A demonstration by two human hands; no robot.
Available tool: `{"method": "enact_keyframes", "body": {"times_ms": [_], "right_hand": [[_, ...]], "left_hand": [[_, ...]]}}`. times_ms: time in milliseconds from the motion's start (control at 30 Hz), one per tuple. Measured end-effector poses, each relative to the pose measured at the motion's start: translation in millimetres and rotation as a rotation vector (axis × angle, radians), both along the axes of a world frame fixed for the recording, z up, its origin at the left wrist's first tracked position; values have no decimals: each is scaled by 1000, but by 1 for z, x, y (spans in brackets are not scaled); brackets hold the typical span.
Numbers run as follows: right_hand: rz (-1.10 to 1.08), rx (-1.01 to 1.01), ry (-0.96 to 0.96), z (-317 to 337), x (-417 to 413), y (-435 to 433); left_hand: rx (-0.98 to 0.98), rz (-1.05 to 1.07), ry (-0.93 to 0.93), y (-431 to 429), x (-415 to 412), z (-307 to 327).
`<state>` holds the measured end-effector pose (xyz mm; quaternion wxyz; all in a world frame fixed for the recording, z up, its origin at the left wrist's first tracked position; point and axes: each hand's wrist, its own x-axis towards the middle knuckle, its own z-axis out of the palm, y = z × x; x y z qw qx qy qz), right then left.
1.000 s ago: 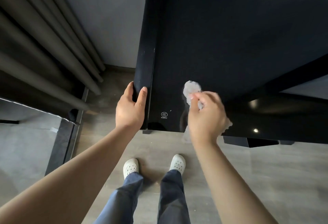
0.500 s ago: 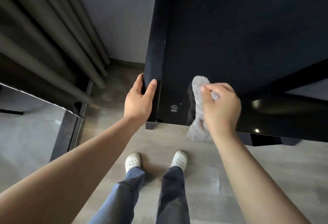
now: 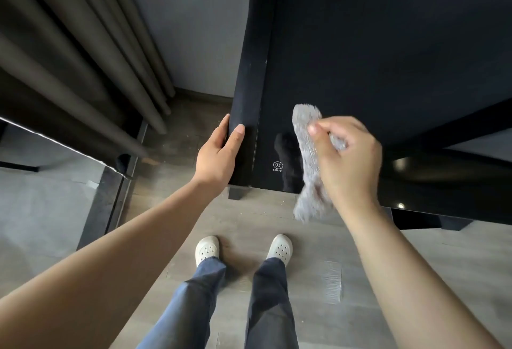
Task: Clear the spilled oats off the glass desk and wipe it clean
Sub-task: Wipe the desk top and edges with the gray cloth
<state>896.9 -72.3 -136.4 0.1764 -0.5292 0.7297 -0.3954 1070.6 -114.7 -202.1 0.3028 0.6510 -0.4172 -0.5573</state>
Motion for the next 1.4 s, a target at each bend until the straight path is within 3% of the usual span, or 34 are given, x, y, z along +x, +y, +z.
{"method": "enact_keyframes", "body": {"times_ms": [167,233,400,600,767,967,1200,1400], "right_hand": [[-13,128,310,-44,23,-64],[24,97,345,-49,34,-59],[274,65,265,-44,47,6],[452,307,34,-18,39,59],[253,266,3,25,26,29],[102,231,-40,59,29,-21],[79,181,-102,72,5,-89],[125,107,-61,58,-29,-193]], "left_hand": [[-27,9,-1,2,0,-1],[-49,19,8,4,0,-3],[-15,83,81,4,4,-9],[159,169,216,-3,33,5],[124,78,82,-4,65,32],[-52,-171,-269,-14,95,76],[-177,-284,-381,-58,104,102],[-142,-210,-428,-123,70,106]]}}
